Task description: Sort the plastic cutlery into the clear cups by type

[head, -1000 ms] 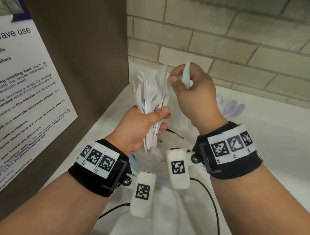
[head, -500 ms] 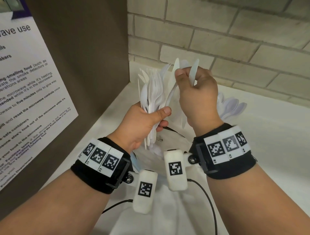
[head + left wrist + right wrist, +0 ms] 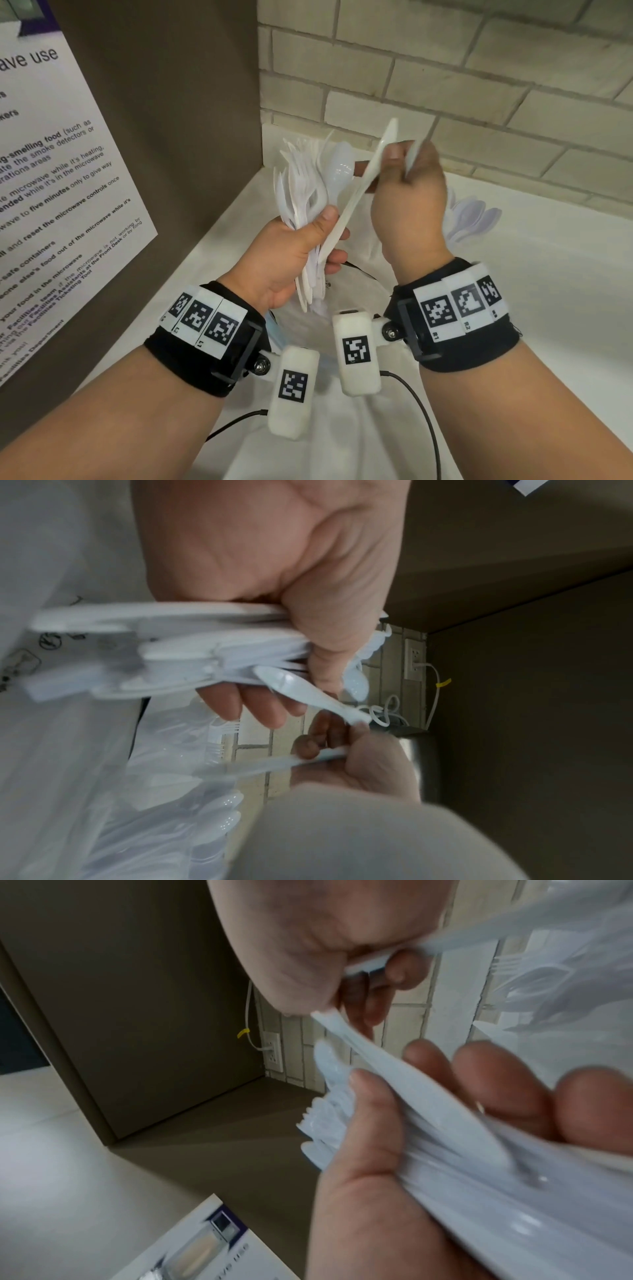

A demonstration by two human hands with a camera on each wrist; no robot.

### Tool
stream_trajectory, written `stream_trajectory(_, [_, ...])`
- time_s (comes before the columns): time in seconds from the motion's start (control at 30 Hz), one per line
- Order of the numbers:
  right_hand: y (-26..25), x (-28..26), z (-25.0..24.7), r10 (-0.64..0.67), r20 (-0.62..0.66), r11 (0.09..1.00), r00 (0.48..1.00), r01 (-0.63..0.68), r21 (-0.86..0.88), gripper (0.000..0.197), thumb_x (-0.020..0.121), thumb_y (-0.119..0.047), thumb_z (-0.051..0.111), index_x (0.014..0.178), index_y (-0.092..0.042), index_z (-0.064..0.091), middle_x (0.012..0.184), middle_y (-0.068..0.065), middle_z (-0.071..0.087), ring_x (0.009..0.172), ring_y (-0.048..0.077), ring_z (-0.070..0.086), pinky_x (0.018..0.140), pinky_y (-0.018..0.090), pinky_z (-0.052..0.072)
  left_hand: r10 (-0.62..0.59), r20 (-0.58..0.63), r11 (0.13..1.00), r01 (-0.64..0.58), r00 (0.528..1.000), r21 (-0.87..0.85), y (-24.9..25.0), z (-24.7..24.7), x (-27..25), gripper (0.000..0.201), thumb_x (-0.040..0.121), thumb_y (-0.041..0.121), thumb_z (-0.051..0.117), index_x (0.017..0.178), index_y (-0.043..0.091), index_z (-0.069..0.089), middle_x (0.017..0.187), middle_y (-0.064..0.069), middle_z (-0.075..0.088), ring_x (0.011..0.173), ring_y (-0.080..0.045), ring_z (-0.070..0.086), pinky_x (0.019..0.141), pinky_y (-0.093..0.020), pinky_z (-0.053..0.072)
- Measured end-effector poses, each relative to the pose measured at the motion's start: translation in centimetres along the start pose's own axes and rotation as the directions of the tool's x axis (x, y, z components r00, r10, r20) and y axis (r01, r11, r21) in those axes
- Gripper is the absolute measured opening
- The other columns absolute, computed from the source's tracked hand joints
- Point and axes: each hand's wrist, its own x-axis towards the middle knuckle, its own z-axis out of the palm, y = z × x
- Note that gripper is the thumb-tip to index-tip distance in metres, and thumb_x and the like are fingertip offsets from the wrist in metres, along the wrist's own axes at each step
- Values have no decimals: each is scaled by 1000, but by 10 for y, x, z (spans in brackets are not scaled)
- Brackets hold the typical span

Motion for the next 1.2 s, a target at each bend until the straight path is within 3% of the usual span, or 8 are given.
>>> stream_trajectory(0.1, [-14,0,-8,-1,-91,973,996,22,230,19,102,-15,35,85,-22,39,58,1,60,53,19,65,57,38,58,-3,-61,999,5,998,41,-1,-1,1,16,89,27,64,88,12,67,74,-4,69,53,-16,61,56,-29,54])
stream_trajectory(0.2, [-22,4,-7,-82,-37,976,996,88,200,19,102,-21,35,84,-26,40,59,2,48,43,14,51,44,33,49,16,-95,996,-7,995,91,-2,1,2,12,90,25,64,87,13,66,71,-2,65,50,-12,54,52,-27,49])
stream_trajectory(0.37, [-20,-2,1,-72,297,980,952,122,-155,32,80,-51,68,89,-22,57,64,-11,49,61,6,53,59,21,44,65,-55,988,-56,996,146,-3,3,2,11,87,20,68,83,11,64,64,1,57,49,-12,48,51,-27,45])
stream_trajectory(0.63, [-8,-3,-2,-143,282,975,949,183,-123,12,88,-10,61,89,-22,58,86,-7,62,79,2,58,71,12,45,56,4,996,-56,998,72,-2,-1,3,34,72,11,81,97,8,60,64,-2,51,49,-12,49,53,-27,49])
stream_trajectory(0.7, [-7,-6,1,-130,337,966,933,196,-167,9,87,-14,63,87,-24,64,101,-1,63,90,10,61,79,19,49,97,-15,989,-95,995,112,0,2,2,24,76,3,76,93,7,61,55,2,51,45,-11,44,48,-25,43])
stream_trajectory(0.83, [-7,-10,3,-104,352,935,930,212,-283,19,81,-42,71,83,-23,71,115,-4,58,100,4,56,75,1,36,158,-20,971,-152,987,185,5,9,-1,42,79,-14,61,106,18,65,50,12,57,46,-7,44,46,-24,38])
stream_trajectory(0.97, [-9,-9,4,-82,366,938,927,196,-286,17,83,-37,71,88,-21,73,118,-3,57,100,4,55,75,8,37,194,20,965,-194,981,174,3,6,-1,56,78,-9,67,108,39,65,61,9,58,51,-8,45,46,-23,40])
stream_trajectory(1.2, [-10,-11,2,-18,409,943,912,151,-296,11,79,-29,74,85,-20,72,115,-7,57,94,3,54,77,12,40,254,25,953,-255,967,166,1,7,-2,50,84,-9,60,106,36,63,62,14,63,51,-3,50,48,-22,40])
